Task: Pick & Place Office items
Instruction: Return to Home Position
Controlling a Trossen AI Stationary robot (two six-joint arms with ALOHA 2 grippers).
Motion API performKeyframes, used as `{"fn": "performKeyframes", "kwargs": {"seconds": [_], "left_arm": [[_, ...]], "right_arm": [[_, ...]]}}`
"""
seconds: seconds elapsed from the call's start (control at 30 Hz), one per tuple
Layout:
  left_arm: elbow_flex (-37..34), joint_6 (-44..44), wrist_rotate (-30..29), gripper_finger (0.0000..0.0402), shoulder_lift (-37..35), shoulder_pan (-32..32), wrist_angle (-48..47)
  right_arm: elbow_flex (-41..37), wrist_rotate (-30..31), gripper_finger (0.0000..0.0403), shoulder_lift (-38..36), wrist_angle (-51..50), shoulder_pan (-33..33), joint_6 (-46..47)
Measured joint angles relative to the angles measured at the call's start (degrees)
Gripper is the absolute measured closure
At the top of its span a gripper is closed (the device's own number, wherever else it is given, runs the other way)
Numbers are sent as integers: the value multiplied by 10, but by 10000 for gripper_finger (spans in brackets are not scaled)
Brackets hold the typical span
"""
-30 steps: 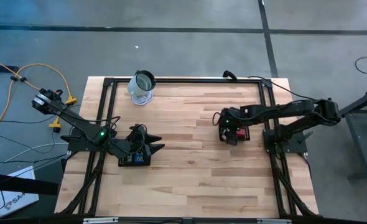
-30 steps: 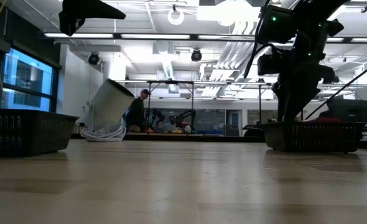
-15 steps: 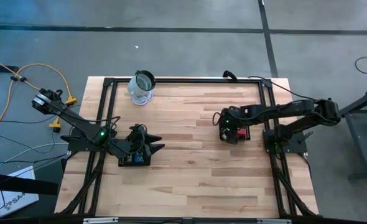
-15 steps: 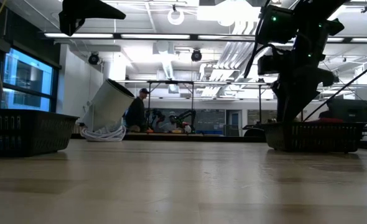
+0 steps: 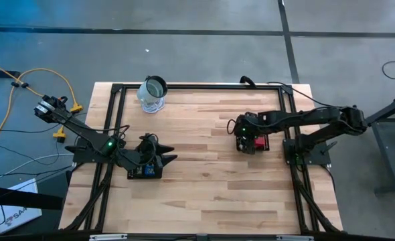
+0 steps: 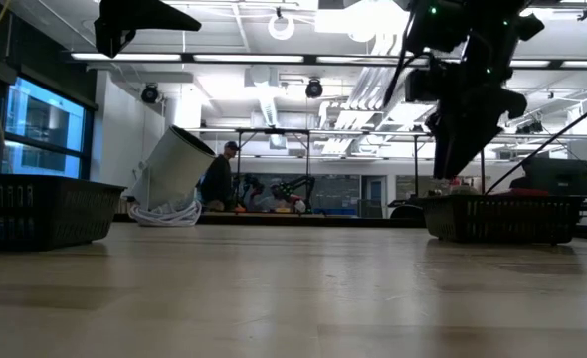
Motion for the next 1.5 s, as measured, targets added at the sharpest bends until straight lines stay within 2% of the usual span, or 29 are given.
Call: {"fn": "performKeyframes", "kwargs": {"seconds": [0.43, 0.9, 1.23, 1.5], "left_arm": [[0, 0, 0, 208, 0, 0, 0], [0, 0, 0, 208, 0, 0, 0], [0, 0, 0, 208, 0, 0, 0], [0, 0, 0, 208, 0, 0, 0]], "right_arm": [[59, 23, 208, 0, -17, 45, 11], [64, 23, 208, 0, 87, 57, 37], [64, 21, 208, 0, 141, 57, 15], [64, 27, 208, 0, 233, 57, 11]]}}
